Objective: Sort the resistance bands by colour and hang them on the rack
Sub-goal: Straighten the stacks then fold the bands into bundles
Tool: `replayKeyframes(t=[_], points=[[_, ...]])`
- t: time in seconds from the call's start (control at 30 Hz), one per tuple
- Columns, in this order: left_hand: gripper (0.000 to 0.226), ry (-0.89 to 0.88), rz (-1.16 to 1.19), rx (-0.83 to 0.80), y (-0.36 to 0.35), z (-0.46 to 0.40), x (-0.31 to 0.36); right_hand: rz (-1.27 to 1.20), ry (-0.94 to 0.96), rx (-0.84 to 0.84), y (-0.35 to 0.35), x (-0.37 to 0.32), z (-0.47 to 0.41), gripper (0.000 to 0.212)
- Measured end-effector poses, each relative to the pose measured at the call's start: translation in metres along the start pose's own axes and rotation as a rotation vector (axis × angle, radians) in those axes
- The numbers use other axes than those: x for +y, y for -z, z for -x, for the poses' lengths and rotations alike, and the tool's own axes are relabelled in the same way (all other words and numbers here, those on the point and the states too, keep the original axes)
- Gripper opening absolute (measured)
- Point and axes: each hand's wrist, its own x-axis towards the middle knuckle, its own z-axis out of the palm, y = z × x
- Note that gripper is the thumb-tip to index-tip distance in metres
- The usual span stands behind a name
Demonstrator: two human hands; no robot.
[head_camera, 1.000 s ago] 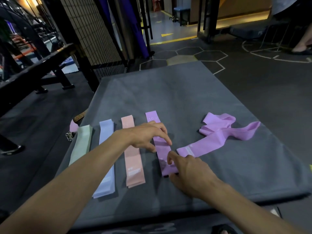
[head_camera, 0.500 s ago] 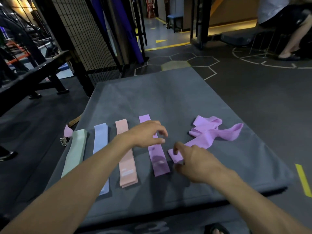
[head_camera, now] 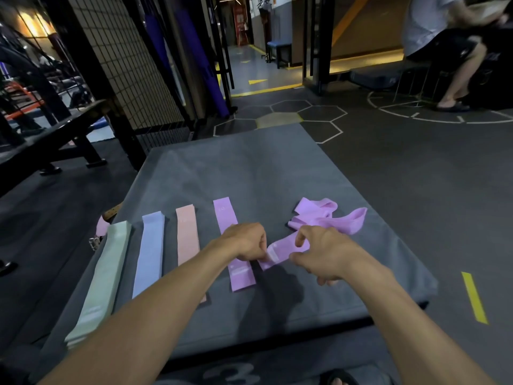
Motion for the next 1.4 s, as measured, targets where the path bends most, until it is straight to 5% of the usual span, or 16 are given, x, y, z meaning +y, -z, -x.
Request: replayKeyframes(t=[0.23,0.4,0.53,0.77,1.0,1.13,1.27,1.4], points=[[0.026,0.008,0.081,-0.011,0.001,0.001,0.005,-0.084,-0.052,-0.002,0.016,0.023,-0.005,0.02],[0.017,0.016,0.167,0.002,0.004,0.008,0.003,-0.16,-0.245,0.544,0.039,0.084,-0.032,0.035],[0.014,0.043,0.248,0.043,0.005,0.011,0.0,-0.298,-0.283,0.49,0.03,0.112,-0.057,0.06],[0.02,0.016,0.357,0.126,0.007,0.029,0.001,-0.396,-0.229,0.591,0.014,0.115,-0.082,0.02],[0.016,-0.024,0.62,0.251,0.015,0.083,-0.004,-0.729,-0.18,0.977,0.034,0.087,-0.068,0.022],[0.019,0.055,0.727,0.283,0.013,0.119,-0.024,-0.735,-0.051,0.998,0.045,0.053,-0.063,0.018],[0.03,0.164,0.809,0.153,0.002,0.134,-0.044,-0.67,0.053,0.906,0.045,0.013,-0.072,0.008],[0.012,0.204,0.719,0.1,0.002,0.138,-0.06,-0.595,0.157,0.74,0.059,-0.025,-0.102,0.011]])
